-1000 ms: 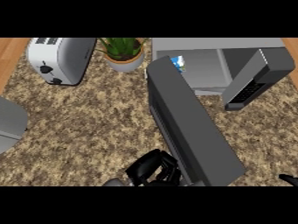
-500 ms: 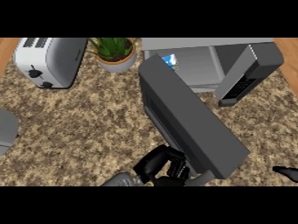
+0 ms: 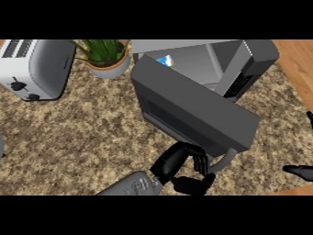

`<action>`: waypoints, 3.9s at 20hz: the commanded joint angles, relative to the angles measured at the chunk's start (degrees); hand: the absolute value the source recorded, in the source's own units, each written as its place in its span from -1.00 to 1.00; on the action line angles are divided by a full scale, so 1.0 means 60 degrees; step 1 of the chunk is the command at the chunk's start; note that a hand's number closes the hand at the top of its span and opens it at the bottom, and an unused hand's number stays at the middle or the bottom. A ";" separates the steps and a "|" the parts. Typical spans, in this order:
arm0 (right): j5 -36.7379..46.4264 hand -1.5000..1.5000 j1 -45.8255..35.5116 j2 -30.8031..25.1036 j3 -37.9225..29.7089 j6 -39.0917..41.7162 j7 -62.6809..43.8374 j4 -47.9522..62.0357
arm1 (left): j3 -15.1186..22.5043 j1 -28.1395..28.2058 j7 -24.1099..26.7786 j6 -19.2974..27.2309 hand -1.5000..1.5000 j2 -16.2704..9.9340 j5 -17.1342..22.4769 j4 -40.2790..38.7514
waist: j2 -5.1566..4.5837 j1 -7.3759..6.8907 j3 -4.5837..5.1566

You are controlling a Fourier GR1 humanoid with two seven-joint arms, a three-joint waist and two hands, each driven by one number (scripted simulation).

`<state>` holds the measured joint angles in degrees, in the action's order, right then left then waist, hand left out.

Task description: Pick up the milk, place it into the microwave and close the microwave

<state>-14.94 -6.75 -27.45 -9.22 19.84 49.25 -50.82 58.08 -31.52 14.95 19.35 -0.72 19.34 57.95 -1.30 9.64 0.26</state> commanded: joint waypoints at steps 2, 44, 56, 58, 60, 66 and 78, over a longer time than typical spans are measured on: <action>-0.0266 -1.00 -0.0155 0.0000 0.0271 0.0989 0.0136 -0.0473 | -0.0181 -0.1080 -0.0038 0.0490 1.00 0.0115 0.0731 -0.0271 | -0.0096 0.0470 0.0000; -0.1680 1.00 -0.2468 -0.1244 0.2059 0.3191 -0.2494 -0.3389 | -0.1427 -0.5567 0.0410 0.2299 1.00 0.0104 0.3312 -0.2725 | -0.0738 0.2410 -0.0120; -0.1845 1.00 -0.2700 -0.1344 0.3152 0.3739 -0.3085 -0.5202 | -0.1362 -0.5707 0.0590 0.2667 1.00 0.0101 0.3642 -0.2870 | -0.0720 0.2759 -0.0159; -0.1914 1.00 -0.2767 -0.1423 0.3214 0.3746 -0.3215 -0.5489 | -0.1352 -0.5650 0.0604 0.2713 1.00 0.0099 0.3728 -0.2834 | -0.0696 0.2835 -0.0142; -0.2044 1.00 -0.2672 -0.1366 0.3335 0.3733 -0.3313 -0.5738 | -0.1387 -0.5617 0.0634 0.2831 1.00 0.0098 0.3788 -0.2845 | -0.0682 0.2938 -0.0144; -0.2191 1.00 -0.2467 -0.1411 0.3580 0.3689 -0.3598 -0.6232 | -0.1390 -0.5571 0.0714 0.3136 1.00 0.0093 0.3886 -0.2822 | -0.0726 0.3090 -0.0159; -0.2294 1.00 -0.2007 -0.1819 0.4562 0.4161 -0.4556 -0.7113 | -0.1670 -0.5009 0.0127 0.3738 1.00 0.0100 0.4557 -0.3164 | -0.0954 0.2753 -0.0109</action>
<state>-29.24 -20.05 -37.23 14.62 39.86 22.13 -92.66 49.04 -60.28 20.32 43.40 -2.35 44.11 43.77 -5.04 26.52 -0.42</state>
